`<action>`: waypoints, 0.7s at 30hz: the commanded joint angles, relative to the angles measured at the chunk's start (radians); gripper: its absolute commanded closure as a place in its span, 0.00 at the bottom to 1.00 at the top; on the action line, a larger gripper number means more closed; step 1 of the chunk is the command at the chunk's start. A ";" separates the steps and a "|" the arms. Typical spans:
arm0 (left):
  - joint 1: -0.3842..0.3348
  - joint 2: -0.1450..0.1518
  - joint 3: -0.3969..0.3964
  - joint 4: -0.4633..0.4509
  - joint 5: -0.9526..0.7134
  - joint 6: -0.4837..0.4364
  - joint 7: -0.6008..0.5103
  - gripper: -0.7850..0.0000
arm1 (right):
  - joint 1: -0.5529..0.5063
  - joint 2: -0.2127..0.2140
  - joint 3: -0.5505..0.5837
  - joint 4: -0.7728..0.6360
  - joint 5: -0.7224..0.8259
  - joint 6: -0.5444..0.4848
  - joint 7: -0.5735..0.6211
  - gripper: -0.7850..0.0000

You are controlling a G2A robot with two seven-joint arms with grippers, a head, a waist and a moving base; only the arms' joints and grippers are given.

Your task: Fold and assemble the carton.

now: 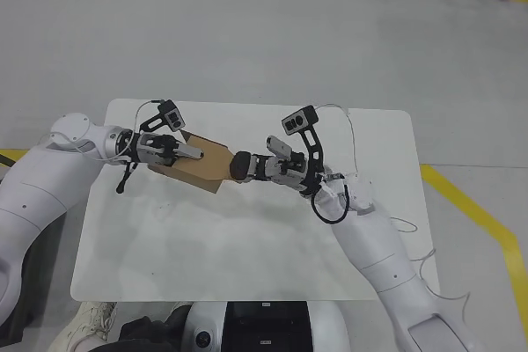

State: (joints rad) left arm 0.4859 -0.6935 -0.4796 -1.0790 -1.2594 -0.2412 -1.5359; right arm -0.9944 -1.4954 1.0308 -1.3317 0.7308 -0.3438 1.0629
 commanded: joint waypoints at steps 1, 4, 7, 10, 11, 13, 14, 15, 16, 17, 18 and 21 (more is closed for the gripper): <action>0.000 0.001 -0.002 -0.001 0.000 -0.002 0.000 1.00 | 0.003 0.000 -0.007 0.005 -0.017 0.016 -0.021 0.00; 0.001 0.002 -0.005 -0.007 -0.005 -0.004 0.000 1.00 | 0.003 0.000 -0.012 0.016 -0.033 0.031 -0.043 0.00; 0.002 0.004 -0.008 -0.012 -0.009 -0.005 0.000 1.00 | 0.004 0.001 -0.017 0.025 -0.055 0.049 -0.062 0.00; 0.002 0.005 -0.010 -0.015 -0.008 -0.004 0.000 1.00 | 0.004 0.003 -0.022 0.022 -0.096 0.069 -0.090 0.00; 0.002 0.006 -0.011 -0.015 -0.007 -0.005 0.000 1.00 | 0.002 0.003 -0.023 0.017 -0.106 0.075 -0.098 0.00; 0.002 0.006 -0.011 -0.014 -0.005 -0.004 0.000 1.00 | -0.001 0.005 -0.024 0.006 -0.130 0.088 -0.113 0.00; 0.002 0.007 -0.011 -0.015 -0.004 -0.004 0.000 1.00 | -0.002 0.006 -0.026 -0.001 -0.142 0.097 -0.120 0.00; 0.002 0.007 -0.011 -0.014 -0.003 -0.003 0.000 1.00 | -0.003 0.007 -0.027 -0.007 -0.151 0.104 -0.127 0.00; 0.002 0.007 -0.011 -0.014 -0.001 -0.003 0.000 1.00 | -0.004 0.007 -0.029 -0.013 -0.157 0.112 -0.131 0.00; 0.002 0.007 -0.011 -0.015 0.000 -0.003 0.000 1.00 | -0.005 0.008 -0.032 -0.018 -0.162 0.118 -0.135 0.00; 0.002 0.007 -0.010 -0.015 0.001 -0.003 0.000 1.00 | -0.004 0.008 -0.035 -0.022 -0.166 0.123 -0.137 0.00; 0.001 0.006 -0.009 -0.016 0.006 -0.003 0.000 1.00 | -0.001 0.006 -0.048 -0.027 -0.176 0.130 -0.141 0.00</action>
State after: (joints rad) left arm 0.4876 -0.6871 -0.4888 -1.0949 -1.2564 -0.2437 -1.5359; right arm -0.9970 -1.4884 0.9872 -1.3575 0.5578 -0.2143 0.9229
